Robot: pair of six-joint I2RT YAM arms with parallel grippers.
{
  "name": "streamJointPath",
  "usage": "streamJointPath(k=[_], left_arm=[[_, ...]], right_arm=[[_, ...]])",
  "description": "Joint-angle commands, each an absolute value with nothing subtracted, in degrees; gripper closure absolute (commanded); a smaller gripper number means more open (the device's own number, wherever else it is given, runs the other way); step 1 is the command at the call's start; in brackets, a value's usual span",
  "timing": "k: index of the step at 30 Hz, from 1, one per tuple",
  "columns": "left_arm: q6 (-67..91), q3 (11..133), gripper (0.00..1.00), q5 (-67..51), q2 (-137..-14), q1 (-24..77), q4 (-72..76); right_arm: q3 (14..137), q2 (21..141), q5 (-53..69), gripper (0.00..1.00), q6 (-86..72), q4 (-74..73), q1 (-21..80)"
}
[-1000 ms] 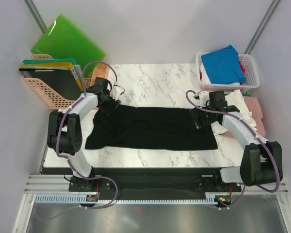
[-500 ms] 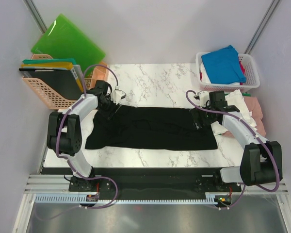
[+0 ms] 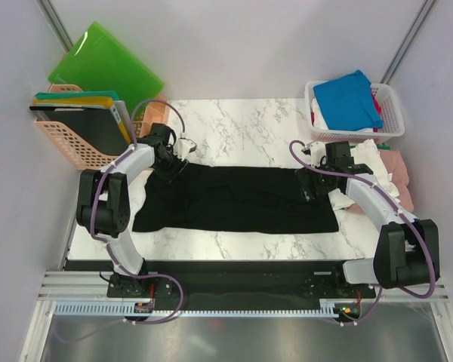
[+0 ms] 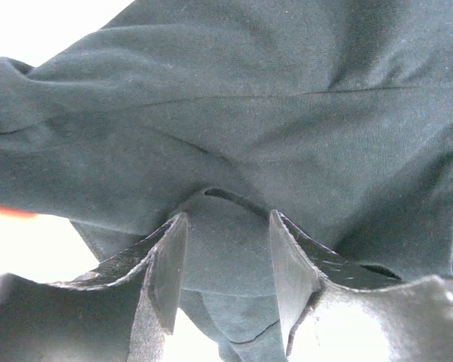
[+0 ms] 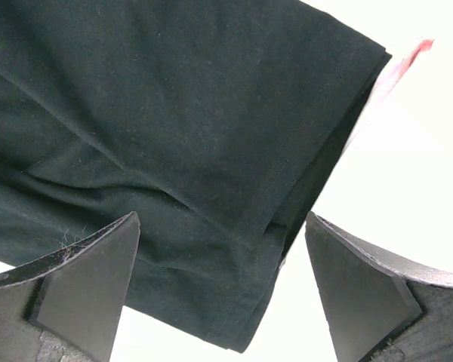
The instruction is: Fold and stack the t-shirts
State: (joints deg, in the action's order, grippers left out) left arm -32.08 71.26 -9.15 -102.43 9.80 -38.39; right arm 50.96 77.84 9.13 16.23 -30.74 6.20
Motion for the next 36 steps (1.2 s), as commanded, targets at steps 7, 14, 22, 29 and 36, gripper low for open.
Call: streamJointPath(k=[7,14,22,29,36], left_arm=[[-29.7,71.6,0.98,-10.2,-103.5,10.2,-36.7],[-30.0,70.6,0.98,-10.5,-98.7,10.2,-36.6],[-33.0,62.7,0.98,-8.9,-87.3,10.1,-39.8],[-34.2,54.0,0.98,-8.4,-83.0,10.1,-41.5],[-34.4,50.4,0.49,-6.9,-80.6,10.1,-39.9]], right_arm=[[50.4,77.3,9.0,0.02,16.3,-29.5,6.0],[50.4,77.4,8.9,0.02,16.3,-29.4,6.1],[50.3,77.0,9.1,0.02,16.4,-29.4,6.0],[50.6,77.3,9.4,0.02,16.5,-29.4,6.0],[50.5,76.7,10.5,0.02,16.4,-29.8,6.0]])
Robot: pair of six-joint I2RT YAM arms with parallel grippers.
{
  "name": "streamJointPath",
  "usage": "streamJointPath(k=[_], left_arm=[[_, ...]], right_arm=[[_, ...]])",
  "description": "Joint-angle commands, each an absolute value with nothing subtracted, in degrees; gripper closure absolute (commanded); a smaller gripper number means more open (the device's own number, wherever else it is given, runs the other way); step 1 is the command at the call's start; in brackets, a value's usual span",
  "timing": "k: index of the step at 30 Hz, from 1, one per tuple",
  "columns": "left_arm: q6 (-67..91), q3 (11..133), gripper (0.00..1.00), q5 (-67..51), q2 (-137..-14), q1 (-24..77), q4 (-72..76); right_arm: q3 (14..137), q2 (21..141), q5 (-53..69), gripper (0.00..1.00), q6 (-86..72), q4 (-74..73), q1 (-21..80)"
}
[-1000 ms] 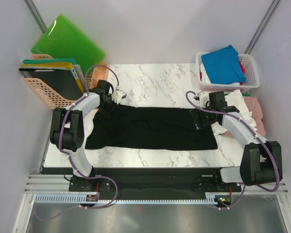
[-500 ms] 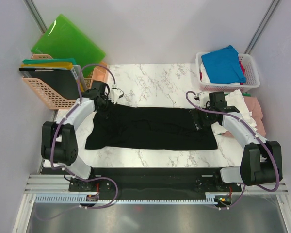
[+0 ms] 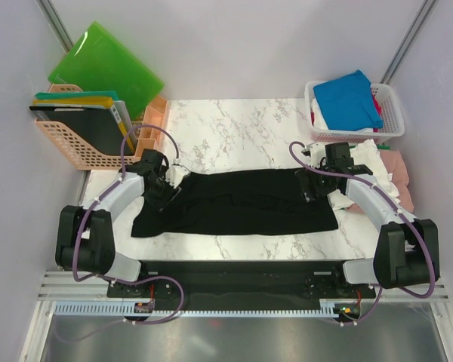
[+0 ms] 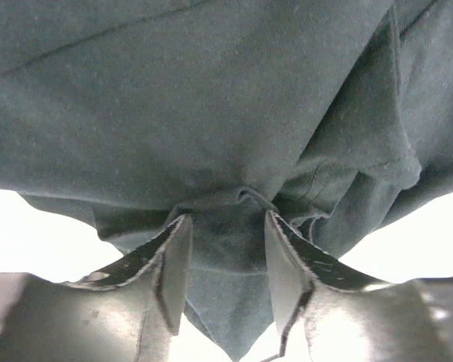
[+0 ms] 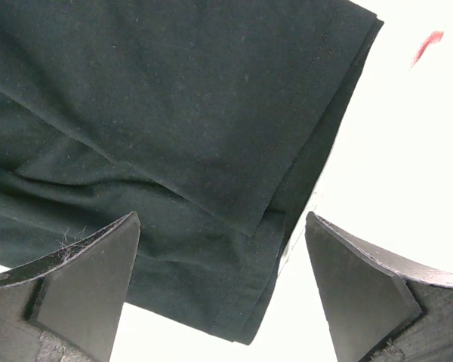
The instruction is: Fold and stack the t-shirts
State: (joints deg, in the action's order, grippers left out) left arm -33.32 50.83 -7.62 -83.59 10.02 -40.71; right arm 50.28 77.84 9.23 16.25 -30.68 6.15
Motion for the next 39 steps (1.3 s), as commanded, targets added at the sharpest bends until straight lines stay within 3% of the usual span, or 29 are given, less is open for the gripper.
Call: streamJointPath(k=[1,11,39], left_arm=[[-34.3,50.4,0.48,-7.0,-80.0,10.1,-39.5],[-34.7,52.4,0.45,-4.8,-82.7,10.0,-33.6],[-31.6,73.3,0.44,-2.4,-107.6,8.2,-25.7]], right_arm=[[50.5,76.6,10.5,0.02,16.5,-29.9,6.1],[49.9,75.8,10.2,0.02,16.9,-29.9,6.0],[50.9,78.7,9.6,0.02,17.9,-29.5,6.0]])
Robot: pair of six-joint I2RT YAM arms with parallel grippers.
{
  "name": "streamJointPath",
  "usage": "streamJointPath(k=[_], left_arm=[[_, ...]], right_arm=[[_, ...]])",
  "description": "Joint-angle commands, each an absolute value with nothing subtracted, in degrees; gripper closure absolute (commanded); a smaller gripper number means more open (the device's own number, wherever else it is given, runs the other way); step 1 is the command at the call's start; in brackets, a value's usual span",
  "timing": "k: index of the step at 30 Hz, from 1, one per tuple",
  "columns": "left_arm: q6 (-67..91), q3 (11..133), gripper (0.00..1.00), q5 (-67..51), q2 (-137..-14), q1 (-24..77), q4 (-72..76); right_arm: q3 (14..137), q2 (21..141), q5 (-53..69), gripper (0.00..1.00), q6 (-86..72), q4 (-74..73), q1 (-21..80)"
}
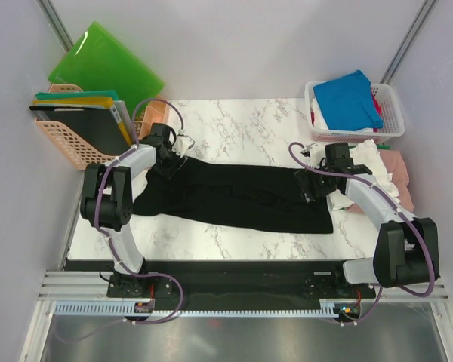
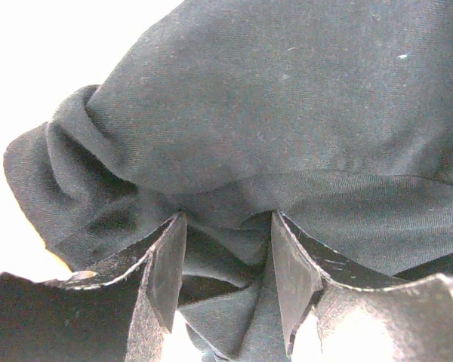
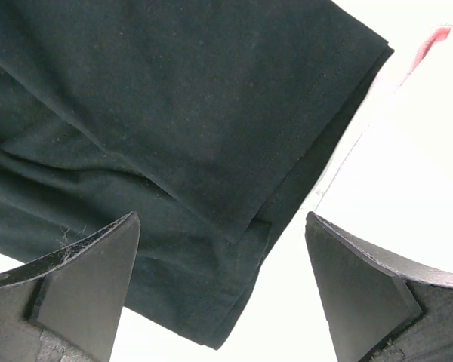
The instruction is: Fold and stack the t-shirts
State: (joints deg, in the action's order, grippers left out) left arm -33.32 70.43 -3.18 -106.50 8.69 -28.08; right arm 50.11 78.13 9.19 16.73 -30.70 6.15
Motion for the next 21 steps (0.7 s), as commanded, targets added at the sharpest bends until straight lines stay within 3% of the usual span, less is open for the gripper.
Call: streamJointPath(k=[1,8,15,21], left_arm=[[-31.6,73.2,0.44,-2.3,-107.6,8.3,-25.8],[-30.9,71.5,0.44,-2.0,-106.4,8.2,-26.0],[-31.0,69.6,0.44,-1.2,-105.4,7.8,-26.0],[-30.1,68.6,0.43,-0.3,-104.6,6.5,-26.2]], right_arm=[[51.1,79.0,9.8,0.02,18.6,-29.3,6.0],[55.3,89.8,16.0,0.02,18.7,-29.5,6.0],[61.1,96.1,14.4,0.02,18.1,-28.1,6.1],[64.9,102.6,0.2,0.02,16.6,-28.0,6.2]])
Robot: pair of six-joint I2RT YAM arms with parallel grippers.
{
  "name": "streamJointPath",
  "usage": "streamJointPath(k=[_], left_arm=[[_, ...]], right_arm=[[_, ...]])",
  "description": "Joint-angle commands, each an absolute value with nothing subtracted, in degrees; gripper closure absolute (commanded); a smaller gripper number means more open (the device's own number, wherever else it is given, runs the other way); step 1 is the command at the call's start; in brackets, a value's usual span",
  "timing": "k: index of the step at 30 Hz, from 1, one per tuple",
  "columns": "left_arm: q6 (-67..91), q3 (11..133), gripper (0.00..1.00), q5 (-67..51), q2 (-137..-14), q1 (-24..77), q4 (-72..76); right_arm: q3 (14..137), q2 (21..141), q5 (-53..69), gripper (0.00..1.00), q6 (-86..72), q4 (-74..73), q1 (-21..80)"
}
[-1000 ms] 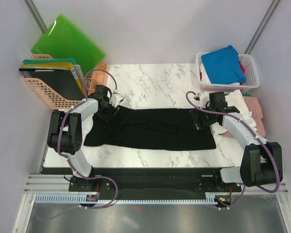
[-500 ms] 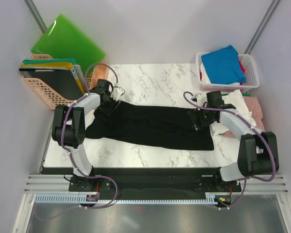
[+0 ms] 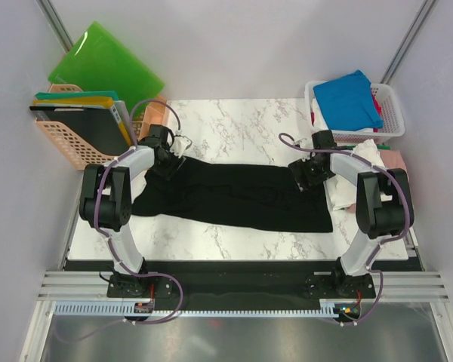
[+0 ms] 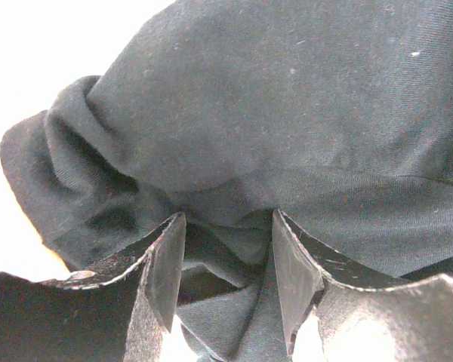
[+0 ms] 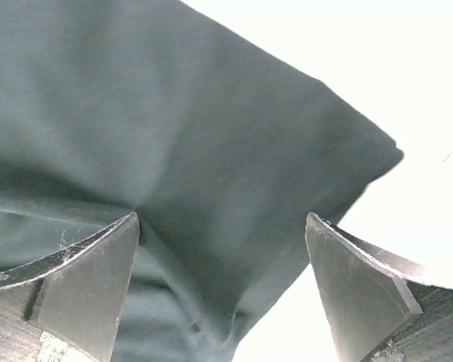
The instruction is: Fold and stack the t-shirts
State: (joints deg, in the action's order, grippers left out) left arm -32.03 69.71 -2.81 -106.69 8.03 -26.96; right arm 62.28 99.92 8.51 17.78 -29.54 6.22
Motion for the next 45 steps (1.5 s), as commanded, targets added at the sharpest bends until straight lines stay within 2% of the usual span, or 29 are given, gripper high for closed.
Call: streamJointPath(k=[1,3,8,18,26,31,36,41,42,45], left_arm=[[-29.7,68.3,0.43,-0.2,-104.4,5.6,-26.2],[-29.4,68.1,0.43,-0.3,-104.3,4.8,-26.4],[-29.5,67.7,0.43,2.7,-105.2,2.1,-26.5],[-29.8,68.3,0.43,0.2,-104.6,0.7,-25.8],[-30.6,66.9,0.42,-14.6,-95.8,0.8,-22.3],[-33.4,67.1,0.39,-16.6,-88.8,0.9,-18.7],[-33.6,66.8,0.38,-15.6,-83.8,1.4,-19.8],[-31.9,65.1,0.37,-16.9,-82.4,1.8,-29.4],[-31.6,64.5,0.38,-17.1,-82.6,2.3,-30.8],[-31.0,62.4,0.58,-16.8,-82.8,3.0,-34.9]], right_arm=[[65.6,103.6,-3.1,0.02,16.6,-27.5,6.2],[65.9,104.3,-8.8,0.02,15.5,-25.7,6.2],[68.0,106.5,-12.0,0.02,13.4,-24.7,5.9],[67.4,107.3,-7.9,0.02,14.5,-24.5,5.9],[65.0,92.5,12.9,0.02,16.3,-24.7,6.1],[69.6,83.5,17.7,0.02,16.8,-29.2,6.1],[73.3,79.5,19.2,0.02,17.3,-37.3,6.2],[71.4,76.3,18.4,0.02,18.0,-41.7,6.2],[70.3,75.2,18.0,0.02,18.1,-41.5,6.2],[66.2,73.6,15.7,0.02,18.3,-40.2,6.2]])
